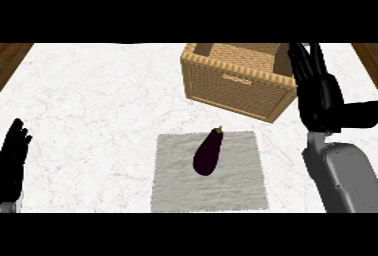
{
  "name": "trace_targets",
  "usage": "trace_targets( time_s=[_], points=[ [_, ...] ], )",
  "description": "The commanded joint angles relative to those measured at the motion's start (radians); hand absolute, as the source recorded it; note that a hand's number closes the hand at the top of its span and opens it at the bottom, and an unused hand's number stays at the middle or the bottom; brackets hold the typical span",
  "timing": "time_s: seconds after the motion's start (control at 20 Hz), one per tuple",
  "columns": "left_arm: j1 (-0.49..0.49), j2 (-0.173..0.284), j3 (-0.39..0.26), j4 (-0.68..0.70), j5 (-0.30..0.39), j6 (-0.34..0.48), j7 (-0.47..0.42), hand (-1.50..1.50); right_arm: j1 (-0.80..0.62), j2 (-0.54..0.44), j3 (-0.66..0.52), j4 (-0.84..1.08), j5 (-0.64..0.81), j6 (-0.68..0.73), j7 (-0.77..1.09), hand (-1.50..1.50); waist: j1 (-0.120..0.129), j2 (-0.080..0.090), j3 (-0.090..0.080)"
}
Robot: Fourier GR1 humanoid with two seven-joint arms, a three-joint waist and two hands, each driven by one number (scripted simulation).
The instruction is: Pick the eggplant from the placemat and place it in the basket
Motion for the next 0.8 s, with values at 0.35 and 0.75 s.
trace_targets(
  time_s=[0.35,0.75],
  points=[
    [-0.188,-0.027,-0.110,-0.017,0.050,-0.187,0.073,0.00,-0.185,-0.084,0.211,0.241,0.155,0.319,-0.102,1.50,0.014,0.017,-0.008],
    [-0.271,-0.050,-0.083,0.101,0.075,-0.225,0.085,0.00,-0.344,0.218,0.472,0.312,0.453,-0.152,0.132,-1.50,-0.009,0.002,-0.006]
  ],
)
